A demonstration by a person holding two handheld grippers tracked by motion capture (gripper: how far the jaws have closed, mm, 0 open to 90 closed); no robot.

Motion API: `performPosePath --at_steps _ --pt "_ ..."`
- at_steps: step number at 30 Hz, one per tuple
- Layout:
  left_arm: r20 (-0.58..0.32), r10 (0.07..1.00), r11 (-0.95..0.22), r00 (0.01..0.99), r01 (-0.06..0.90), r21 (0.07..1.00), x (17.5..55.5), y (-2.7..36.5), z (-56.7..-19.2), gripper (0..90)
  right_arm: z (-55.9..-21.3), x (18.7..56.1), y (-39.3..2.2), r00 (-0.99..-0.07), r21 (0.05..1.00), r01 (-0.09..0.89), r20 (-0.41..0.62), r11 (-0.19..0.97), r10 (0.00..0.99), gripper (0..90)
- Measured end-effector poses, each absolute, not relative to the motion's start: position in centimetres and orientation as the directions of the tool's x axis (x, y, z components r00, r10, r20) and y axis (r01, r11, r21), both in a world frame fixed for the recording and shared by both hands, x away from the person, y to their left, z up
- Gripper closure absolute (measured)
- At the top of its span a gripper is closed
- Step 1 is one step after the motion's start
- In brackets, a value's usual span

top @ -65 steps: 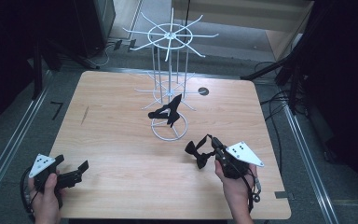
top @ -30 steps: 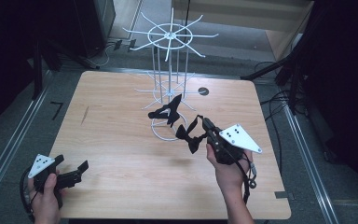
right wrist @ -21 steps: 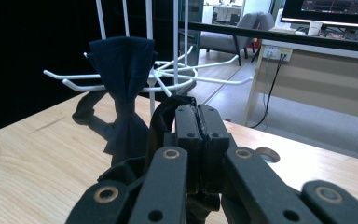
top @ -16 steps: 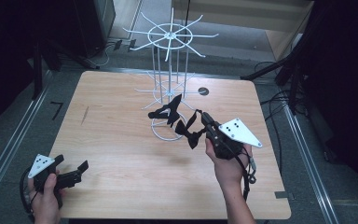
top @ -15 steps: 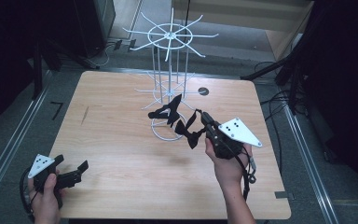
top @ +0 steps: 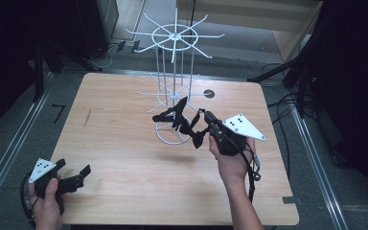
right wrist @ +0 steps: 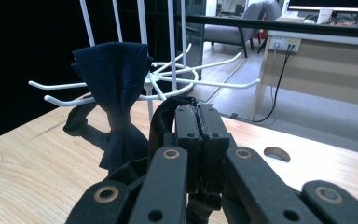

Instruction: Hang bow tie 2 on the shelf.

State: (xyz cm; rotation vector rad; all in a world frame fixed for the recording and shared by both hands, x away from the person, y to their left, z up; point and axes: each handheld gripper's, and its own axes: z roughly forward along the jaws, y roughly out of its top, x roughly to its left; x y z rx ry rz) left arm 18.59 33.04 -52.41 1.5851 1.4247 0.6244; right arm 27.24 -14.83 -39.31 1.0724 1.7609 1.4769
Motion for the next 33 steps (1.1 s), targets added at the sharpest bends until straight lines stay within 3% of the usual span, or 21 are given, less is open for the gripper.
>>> performPosePath --at_steps 29,33 --pt "-0.193 0.958 0.059 0.211 0.512 0.857 18.6 33.1 -52.4 0.0 -42.5 30.6 -12.3 -0.503 0.959 0.280 0.190 -0.049 0.843 89.4" --pt "-0.193 0.958 0.059 0.212 0.513 0.856 18.6 33.1 -52.4 0.0 -43.0 30.7 -12.2 -0.511 0.958 0.283 0.197 -0.053 0.837 86.1"
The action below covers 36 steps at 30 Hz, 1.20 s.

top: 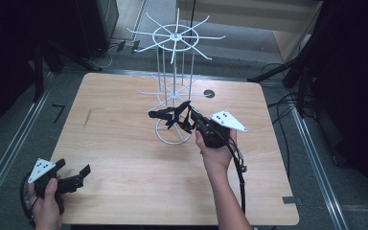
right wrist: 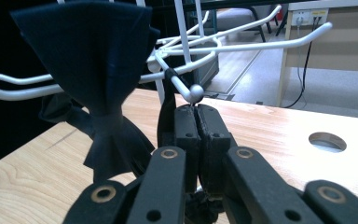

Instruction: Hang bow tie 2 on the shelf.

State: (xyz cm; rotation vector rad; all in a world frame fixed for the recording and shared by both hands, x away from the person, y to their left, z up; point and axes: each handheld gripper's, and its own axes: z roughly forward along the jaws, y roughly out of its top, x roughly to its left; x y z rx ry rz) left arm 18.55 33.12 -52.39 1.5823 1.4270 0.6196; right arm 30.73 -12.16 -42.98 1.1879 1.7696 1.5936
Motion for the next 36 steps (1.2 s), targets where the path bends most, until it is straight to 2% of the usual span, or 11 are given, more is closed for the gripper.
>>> performPosePath --at_steps 14,24,36 --pt "-0.186 0.959 0.053 0.213 0.512 0.857 18.6 33.0 -52.4 0.0 -45.8 29.5 -15.4 -0.484 0.945 0.323 0.207 -0.045 0.850 51.4" --pt "-0.183 0.960 0.050 0.211 0.515 0.856 18.6 33.0 -52.4 0.0 -47.7 28.5 -18.9 -0.458 0.933 0.356 0.228 -0.058 0.859 34.8" --pt "-0.182 0.961 0.051 0.209 0.514 0.856 18.6 33.0 -52.4 0.0 -49.5 26.9 -21.7 -0.436 0.924 0.379 0.225 -0.049 0.871 24.3"
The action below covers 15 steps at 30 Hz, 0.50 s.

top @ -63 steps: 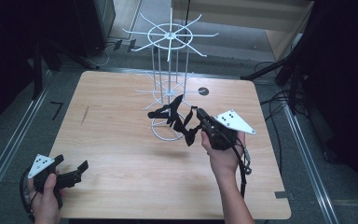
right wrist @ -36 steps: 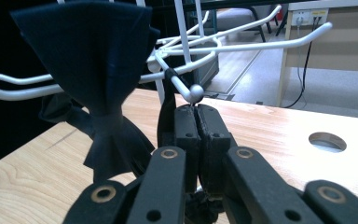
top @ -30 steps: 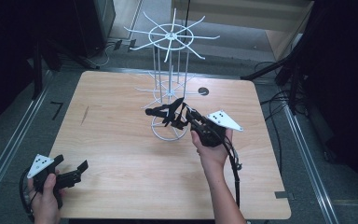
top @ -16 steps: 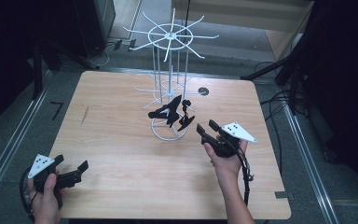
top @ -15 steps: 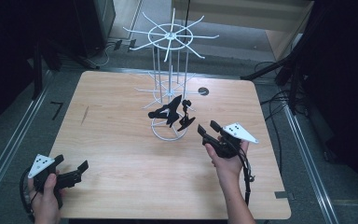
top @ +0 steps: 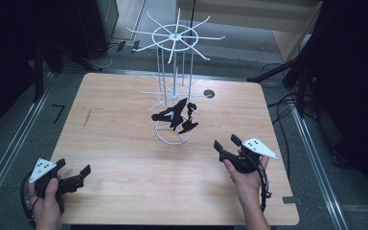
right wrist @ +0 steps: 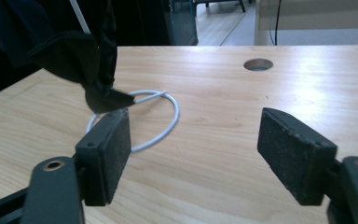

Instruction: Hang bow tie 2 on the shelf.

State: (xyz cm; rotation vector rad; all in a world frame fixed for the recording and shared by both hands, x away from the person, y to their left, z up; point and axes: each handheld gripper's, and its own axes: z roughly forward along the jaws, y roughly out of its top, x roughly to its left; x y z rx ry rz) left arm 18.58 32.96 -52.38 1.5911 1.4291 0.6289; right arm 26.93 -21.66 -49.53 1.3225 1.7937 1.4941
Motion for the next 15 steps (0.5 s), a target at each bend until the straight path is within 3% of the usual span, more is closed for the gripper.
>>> performPosePath --at_steps 15 --pt "-0.184 0.960 0.052 0.209 0.515 0.856 18.6 33.0 -52.4 0.0 -50.8 25.4 -24.0 -0.420 0.912 0.404 0.252 -0.069 0.872 16.4"
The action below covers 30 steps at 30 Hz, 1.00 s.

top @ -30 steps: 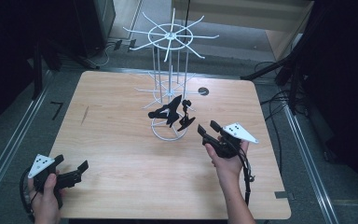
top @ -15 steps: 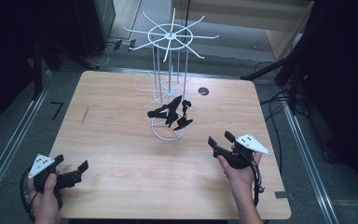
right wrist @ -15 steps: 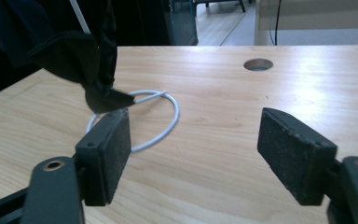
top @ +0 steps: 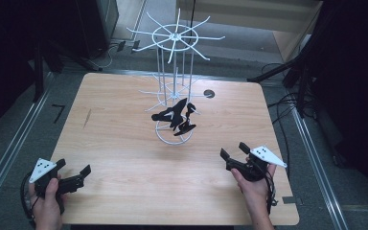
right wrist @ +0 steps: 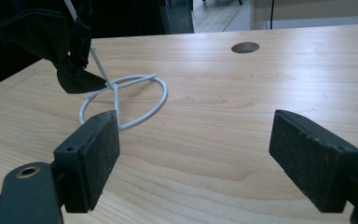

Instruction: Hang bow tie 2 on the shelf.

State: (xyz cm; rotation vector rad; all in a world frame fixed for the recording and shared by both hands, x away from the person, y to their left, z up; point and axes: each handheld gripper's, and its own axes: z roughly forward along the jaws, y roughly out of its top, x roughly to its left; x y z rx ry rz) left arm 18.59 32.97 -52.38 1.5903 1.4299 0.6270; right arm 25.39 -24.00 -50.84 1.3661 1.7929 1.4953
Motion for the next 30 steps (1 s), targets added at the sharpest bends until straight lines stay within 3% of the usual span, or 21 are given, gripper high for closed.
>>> performPosePath --at_steps 30 --pt "-0.184 0.960 0.052 0.209 0.515 0.856 18.6 33.0 -52.4 0.0 -52.5 22.4 -31.1 -0.340 0.899 0.425 0.263 -0.102 0.903 13.3"
